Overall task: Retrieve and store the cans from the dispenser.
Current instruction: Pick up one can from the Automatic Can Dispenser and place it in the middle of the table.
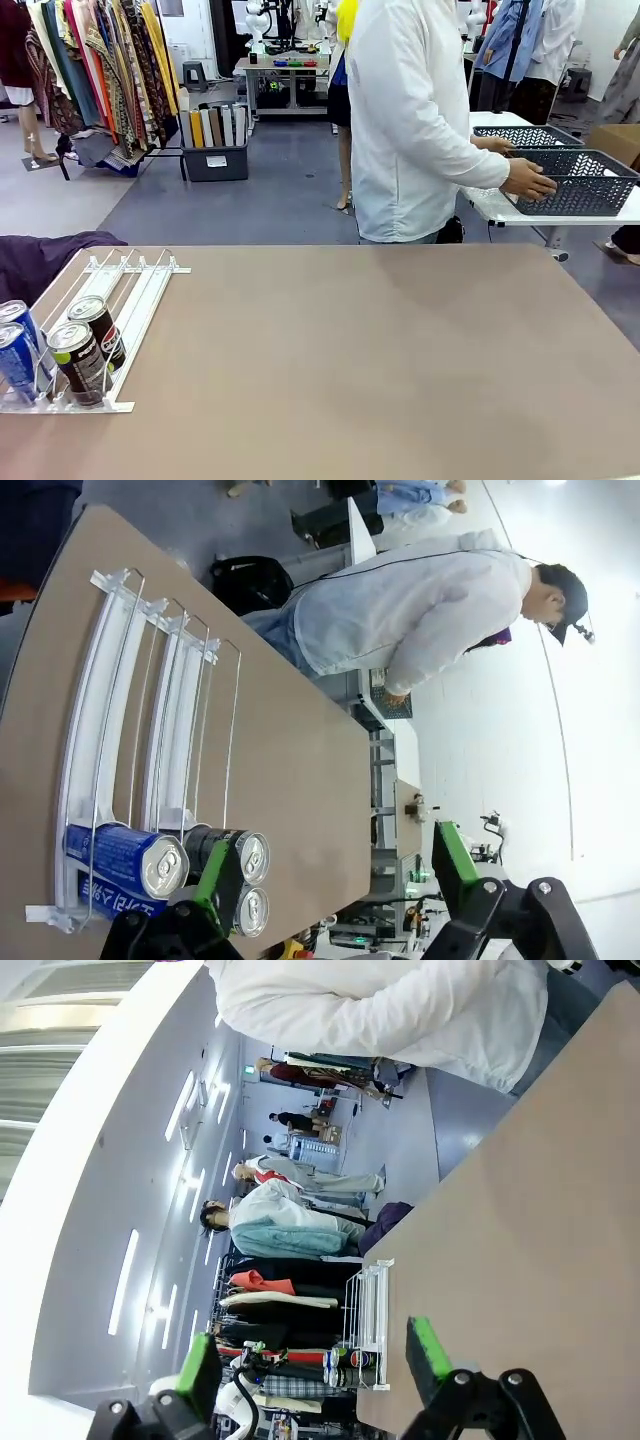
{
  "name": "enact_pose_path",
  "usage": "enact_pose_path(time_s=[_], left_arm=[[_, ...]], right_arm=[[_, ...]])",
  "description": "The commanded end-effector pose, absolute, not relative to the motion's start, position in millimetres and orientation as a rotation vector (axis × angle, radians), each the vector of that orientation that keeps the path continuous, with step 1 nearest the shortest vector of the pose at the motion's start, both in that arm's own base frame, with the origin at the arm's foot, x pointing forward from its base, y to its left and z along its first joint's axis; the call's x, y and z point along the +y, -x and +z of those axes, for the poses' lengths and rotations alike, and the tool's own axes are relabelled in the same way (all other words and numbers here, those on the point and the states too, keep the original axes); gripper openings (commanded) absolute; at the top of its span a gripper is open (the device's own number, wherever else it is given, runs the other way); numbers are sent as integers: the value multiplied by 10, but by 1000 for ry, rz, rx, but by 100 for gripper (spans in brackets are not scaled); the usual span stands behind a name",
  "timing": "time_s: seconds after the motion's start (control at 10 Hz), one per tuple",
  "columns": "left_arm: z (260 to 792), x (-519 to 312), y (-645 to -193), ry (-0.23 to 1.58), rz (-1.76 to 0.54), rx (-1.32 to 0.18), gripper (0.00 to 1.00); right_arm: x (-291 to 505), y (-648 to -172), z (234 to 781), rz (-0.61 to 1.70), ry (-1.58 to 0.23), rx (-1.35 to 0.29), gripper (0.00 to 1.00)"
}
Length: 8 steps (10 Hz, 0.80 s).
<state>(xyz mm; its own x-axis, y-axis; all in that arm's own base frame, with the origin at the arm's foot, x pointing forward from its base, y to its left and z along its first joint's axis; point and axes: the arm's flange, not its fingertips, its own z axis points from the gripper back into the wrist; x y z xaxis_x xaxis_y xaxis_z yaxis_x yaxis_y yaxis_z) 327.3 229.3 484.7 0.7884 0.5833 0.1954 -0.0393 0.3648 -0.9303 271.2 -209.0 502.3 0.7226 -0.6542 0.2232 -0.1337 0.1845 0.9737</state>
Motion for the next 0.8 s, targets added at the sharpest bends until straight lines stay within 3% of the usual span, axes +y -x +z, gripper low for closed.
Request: enact_pose_path(time_s=[0.0, 0.3, 0.4, 0.5, 0.7], left_arm=[[4873, 2327, -3251, 1143, 408, -570, 100], [4862, 2290, -3261, 1134, 425, -555, 100], [4931, 2160, -3295, 1042, 331, -441, 100], [5035, 2003, -3294, 913, 233, -319, 100], [5176, 1439, -3172, 430, 12, -127, 100]], right_arm=[[-2093, -2711, 5091, -410, -1374, -741, 100], [-2093, -2711, 5091, -410, -1374, -741, 100], [-2093, -2711, 5091, -410, -1374, -741, 100], [-2093, -2711, 5091, -410, -1374, -741, 100], [-2093, -2711, 5091, -410, -1374, -741, 100]])
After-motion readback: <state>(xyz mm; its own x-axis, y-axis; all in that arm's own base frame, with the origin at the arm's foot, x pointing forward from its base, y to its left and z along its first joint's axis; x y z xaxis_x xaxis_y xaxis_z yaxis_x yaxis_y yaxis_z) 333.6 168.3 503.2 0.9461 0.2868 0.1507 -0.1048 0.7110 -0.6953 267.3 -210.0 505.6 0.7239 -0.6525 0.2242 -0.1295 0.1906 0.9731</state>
